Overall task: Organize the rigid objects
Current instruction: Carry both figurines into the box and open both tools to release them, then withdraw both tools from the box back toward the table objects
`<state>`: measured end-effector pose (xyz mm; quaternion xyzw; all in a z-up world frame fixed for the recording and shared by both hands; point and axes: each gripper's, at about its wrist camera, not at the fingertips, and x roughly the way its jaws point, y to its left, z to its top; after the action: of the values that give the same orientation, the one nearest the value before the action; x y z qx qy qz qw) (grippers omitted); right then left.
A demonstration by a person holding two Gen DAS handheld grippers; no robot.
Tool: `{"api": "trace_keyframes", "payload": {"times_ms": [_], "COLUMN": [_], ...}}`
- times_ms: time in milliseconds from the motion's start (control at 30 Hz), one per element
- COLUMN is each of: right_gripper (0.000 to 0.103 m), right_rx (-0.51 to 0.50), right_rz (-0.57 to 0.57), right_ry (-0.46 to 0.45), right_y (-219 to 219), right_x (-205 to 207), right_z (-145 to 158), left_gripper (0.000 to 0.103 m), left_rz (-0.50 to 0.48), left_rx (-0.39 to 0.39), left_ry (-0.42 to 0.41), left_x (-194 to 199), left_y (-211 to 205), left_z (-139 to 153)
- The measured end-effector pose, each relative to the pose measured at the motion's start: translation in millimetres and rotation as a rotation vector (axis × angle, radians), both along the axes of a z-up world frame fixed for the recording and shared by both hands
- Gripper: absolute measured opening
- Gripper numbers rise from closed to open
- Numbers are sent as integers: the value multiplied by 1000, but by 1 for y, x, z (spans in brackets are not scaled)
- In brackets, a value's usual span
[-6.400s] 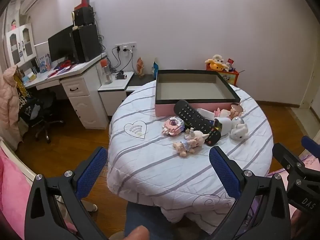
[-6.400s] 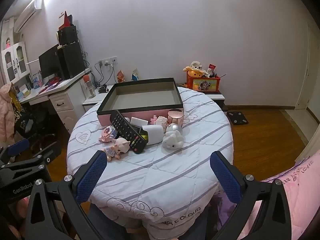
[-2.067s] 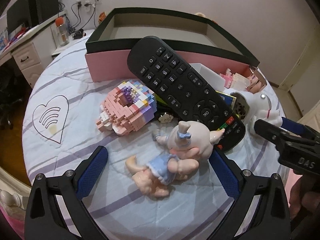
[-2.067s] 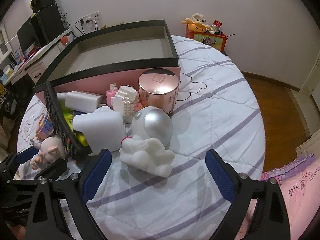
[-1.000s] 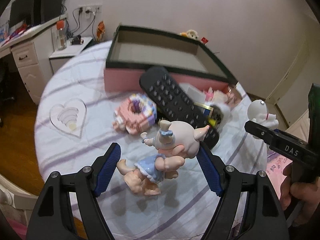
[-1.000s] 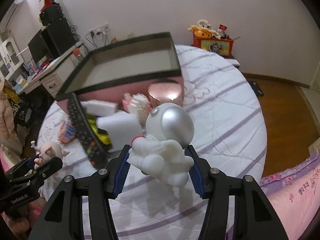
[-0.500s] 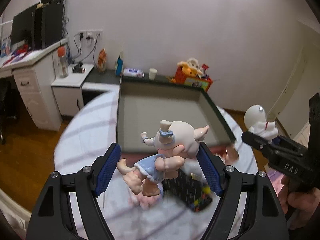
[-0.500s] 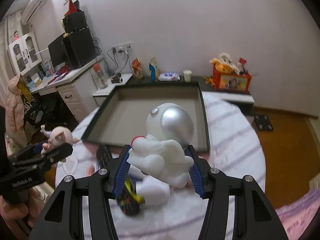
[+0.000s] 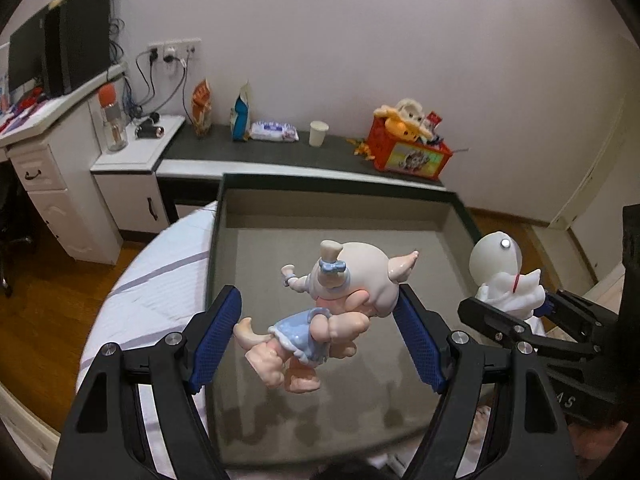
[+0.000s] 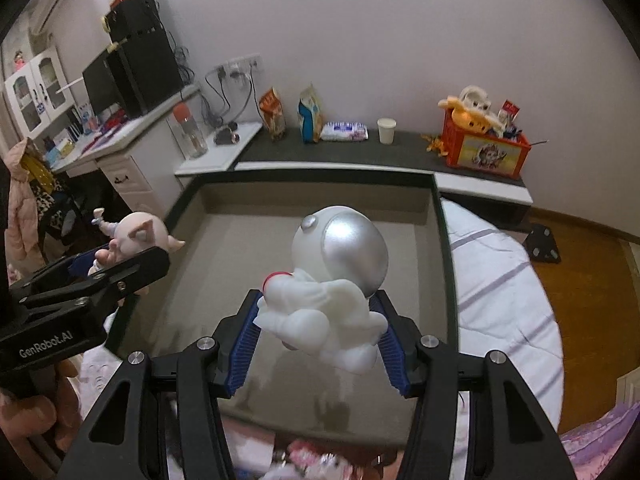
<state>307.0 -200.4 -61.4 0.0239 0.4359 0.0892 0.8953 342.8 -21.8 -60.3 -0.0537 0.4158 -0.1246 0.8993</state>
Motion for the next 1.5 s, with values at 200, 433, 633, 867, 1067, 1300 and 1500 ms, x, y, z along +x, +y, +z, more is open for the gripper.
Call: {"api": "trace_keyframes", "payload": {"times_ms": [200, 433, 633, 867, 1067, 1300, 1500], "right_gripper": [56, 56, 79, 82, 82, 82, 82], "right_rx": [-15, -51, -55, -54, 1, 27, 30], "right_rz": [6, 8, 7, 1, -37, -93, -130], "right_ry": [76, 112, 92, 43, -43, -126, -149], "right_y": [0, 1, 4, 6, -3, -20, -29], "right_x": [22, 26, 20, 2, -38, -111, -162], "right_z": [-29, -41, -33, -12, 21, 52, 59], "left_gripper": [79, 80, 94, 102, 103, 103, 103], "left_rz": [-14, -17, 13, 46, 61, 86, 110], "left_rx": [28, 67, 85, 64, 56, 54, 51], "left_ry": [68, 86, 53, -9, -76, -110, -91], "left_x": [21, 25, 16, -15, -60, -113, -155], "left_y": [-15, -20, -12, 2, 15, 33, 48], "left_z": [-28, -34, -18, 18, 53, 67, 55]}}
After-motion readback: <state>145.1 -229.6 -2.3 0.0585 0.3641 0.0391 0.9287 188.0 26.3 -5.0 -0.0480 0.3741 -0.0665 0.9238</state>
